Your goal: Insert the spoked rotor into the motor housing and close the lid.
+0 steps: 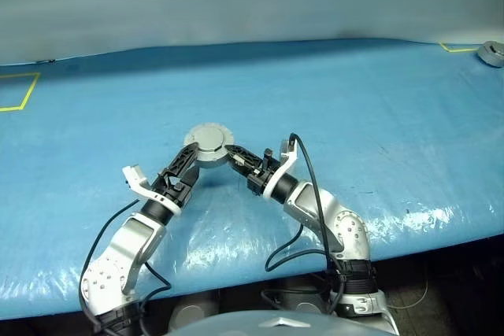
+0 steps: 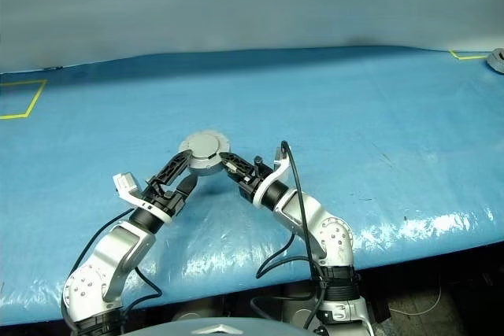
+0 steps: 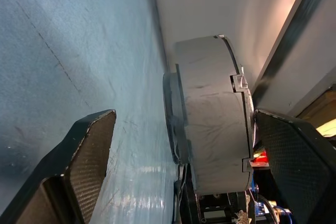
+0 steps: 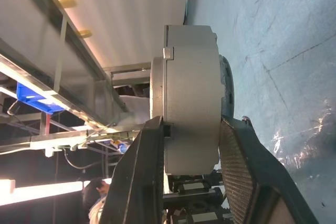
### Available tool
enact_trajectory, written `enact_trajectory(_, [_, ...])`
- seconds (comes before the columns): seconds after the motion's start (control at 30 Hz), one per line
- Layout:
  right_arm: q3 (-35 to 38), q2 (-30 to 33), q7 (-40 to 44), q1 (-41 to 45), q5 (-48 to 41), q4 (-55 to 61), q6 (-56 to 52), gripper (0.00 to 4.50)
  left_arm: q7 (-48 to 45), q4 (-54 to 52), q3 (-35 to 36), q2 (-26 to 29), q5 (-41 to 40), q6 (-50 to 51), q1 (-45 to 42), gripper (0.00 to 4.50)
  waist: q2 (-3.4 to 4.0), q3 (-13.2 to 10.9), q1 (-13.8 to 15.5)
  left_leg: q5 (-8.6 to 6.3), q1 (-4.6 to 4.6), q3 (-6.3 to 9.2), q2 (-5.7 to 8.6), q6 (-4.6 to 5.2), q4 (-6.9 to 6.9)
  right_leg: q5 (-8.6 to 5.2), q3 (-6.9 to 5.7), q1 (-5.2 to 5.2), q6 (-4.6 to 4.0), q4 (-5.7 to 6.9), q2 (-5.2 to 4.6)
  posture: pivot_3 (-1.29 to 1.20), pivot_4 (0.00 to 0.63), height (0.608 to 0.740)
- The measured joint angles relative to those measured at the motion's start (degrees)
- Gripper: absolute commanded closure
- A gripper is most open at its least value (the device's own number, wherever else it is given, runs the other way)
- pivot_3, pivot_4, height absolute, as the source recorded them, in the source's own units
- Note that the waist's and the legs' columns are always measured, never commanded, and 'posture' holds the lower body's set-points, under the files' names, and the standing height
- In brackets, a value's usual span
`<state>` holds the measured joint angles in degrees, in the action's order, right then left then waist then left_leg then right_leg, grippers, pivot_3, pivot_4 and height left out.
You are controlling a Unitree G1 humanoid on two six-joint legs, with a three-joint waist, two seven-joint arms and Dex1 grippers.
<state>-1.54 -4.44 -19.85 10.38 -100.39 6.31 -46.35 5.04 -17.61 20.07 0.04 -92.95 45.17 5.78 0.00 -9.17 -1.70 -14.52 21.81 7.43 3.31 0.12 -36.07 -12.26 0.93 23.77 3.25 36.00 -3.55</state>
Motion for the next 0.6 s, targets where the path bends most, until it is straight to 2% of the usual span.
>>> enact_trajectory(0.3, [-2.7, 0.1, -0.1, -0.2, -1.3, 0.1, -0.4, 3.38, -0.1, 0.0, -2.0, 0.4, -4.6, -3.2, -0.1, 0.00, 0.00, 0.0, 0.0, -0.01, 0.00, -0.02, 0.01, 0.03, -0.07, 0.01, 0.02, -0.01, 0.00, 0.01, 0.01, 0.00, 0.150, 0.740])
enact_trajectory(0.4, [-2.7, 0.2, -0.1, -0.4, -1.3, 0.5, -0.4, 3.38, 0.0, 0.0, -2.5, 0.5, -5.0, -4.2, -0.1, 0.59, 0.00, 0.0, 0.0, -0.02, 0.00, -0.02, 0.01, 0.03, -0.08, 0.01, 0.03, -0.01, 0.00, 0.02, 0.02, 0.00, 0.150, 0.740])
enact_trajectory(0.57, [-3.3, 0.7, 1.4, -0.5, 1.7, 1.9, -0.6, 3.38, 0.3, 0.1, -3.1, 1.0, -6.3, -4.9, 0.2, 2.16, 0.00, 0.0, 0.0, -0.01, 0.00, -0.03, 0.00, 0.03, -0.09, 0.01, 0.03, -0.01, 0.00, 0.04, 0.04, 0.00, 0.150, 0.740])
enact_trajectory(0.6, [-3.4, 0.9, 1.8, -0.5, 2.2, 2.1, -0.6, 3.38, 0.3, 0.2, -3.3, 1.1, -6.5, -5.1, 0.2, 2.16, 0.00, 0.0, 0.0, -0.01, 0.00, -0.02, 0.01, 0.03, -0.11, 0.02, 0.03, -0.02, 0.01, 0.04, 0.03, 0.00, 0.150, 0.740])
